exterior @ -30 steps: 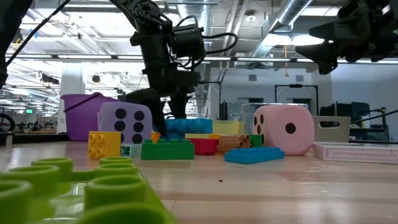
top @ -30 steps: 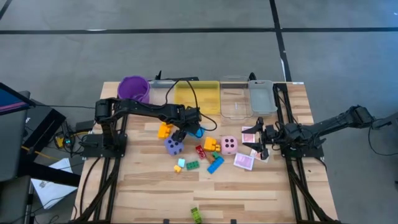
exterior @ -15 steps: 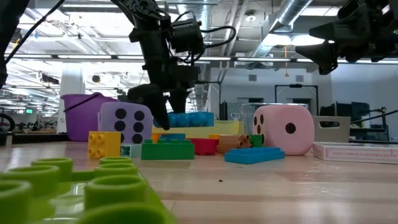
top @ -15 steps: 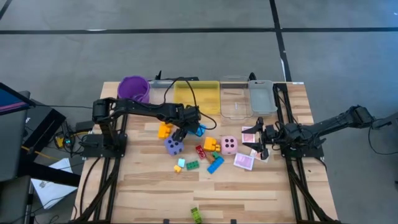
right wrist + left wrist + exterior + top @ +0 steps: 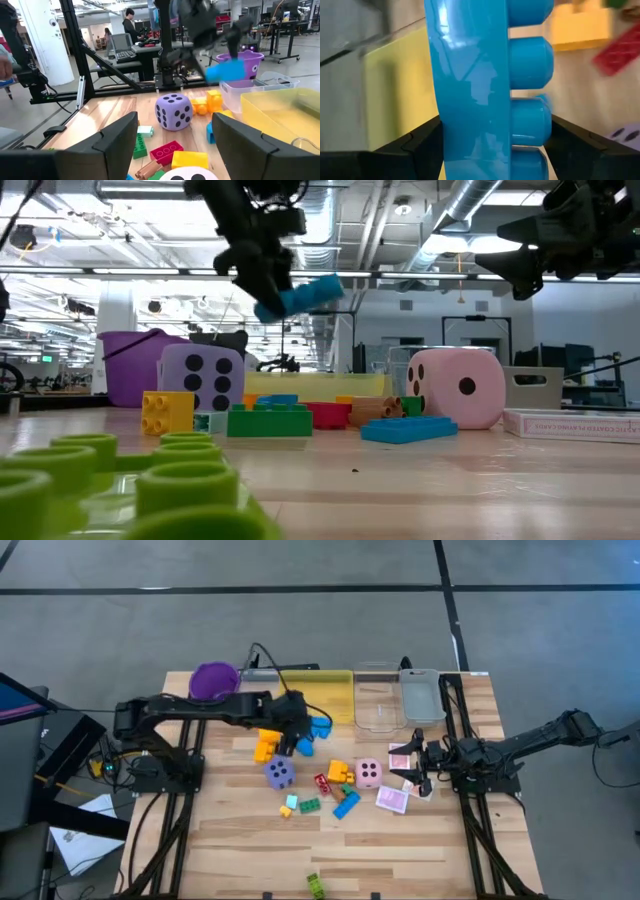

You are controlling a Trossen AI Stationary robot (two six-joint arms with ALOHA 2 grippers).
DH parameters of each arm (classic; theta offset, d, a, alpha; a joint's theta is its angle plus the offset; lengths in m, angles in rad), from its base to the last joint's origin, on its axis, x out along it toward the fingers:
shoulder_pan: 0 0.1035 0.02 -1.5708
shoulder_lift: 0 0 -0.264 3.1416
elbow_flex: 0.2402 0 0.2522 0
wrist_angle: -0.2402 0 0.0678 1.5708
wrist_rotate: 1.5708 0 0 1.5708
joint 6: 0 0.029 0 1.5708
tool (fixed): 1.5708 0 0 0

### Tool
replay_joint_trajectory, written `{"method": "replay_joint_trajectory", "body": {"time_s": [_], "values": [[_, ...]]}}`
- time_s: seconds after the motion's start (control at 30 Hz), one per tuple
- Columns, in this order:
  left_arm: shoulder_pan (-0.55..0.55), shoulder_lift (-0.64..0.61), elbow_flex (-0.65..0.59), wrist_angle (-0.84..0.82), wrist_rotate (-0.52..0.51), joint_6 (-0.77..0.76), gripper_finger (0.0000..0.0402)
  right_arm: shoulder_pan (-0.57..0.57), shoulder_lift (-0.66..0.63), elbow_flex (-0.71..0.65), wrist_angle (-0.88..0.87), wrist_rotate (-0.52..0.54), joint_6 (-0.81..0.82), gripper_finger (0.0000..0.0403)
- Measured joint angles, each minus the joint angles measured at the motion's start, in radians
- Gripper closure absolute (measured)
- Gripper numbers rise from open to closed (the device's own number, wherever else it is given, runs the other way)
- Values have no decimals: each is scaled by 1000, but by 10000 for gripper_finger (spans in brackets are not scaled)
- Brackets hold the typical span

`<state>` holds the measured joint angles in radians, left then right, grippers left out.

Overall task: Pick & Place Toys
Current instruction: Put the large blue game piece into the white transparent bin, then put the small green game piece into the gray bin

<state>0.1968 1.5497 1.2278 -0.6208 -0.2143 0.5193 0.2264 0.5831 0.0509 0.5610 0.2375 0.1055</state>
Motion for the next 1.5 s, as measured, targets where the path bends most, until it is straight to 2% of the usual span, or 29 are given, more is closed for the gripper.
{"method": "replay_joint_trajectory", "body": {"time_s": [0.17, 0.33, 0.43, 0.53, 0.7, 0.87, 1.13, 1.5], "values": [[89, -97, 0, -88, -95, -130, 122, 0, 0, 0, 0, 0, 22, 154], [221, -170, 0, -148, -100, -308, 124, 0, 0, 0, 11, 2, 26, 154], [305, -189, 0, -189, -99, -468, 124, 0, 0, 0, 31, 5, 34, 154], [396, -191, 0, -265, -30, -617, 124, 0, 0, 0, 49, 9, 53, 154], [517, -160, -1, -366, 99, -783, 123, 0, 0, 0, 68, 32, 71, 154], [575, -113, 0, -365, 130, -839, 124, 0, 0, 0, 72, 34, 71, 154], [579, -20, 0, -361, 167, -841, 122, 0, 0, 0, 78, 34, 52, 154], [575, -5, 0, -354, 163, -812, 49, 0, 0, 0, 74, 34, 52, 154]]}}
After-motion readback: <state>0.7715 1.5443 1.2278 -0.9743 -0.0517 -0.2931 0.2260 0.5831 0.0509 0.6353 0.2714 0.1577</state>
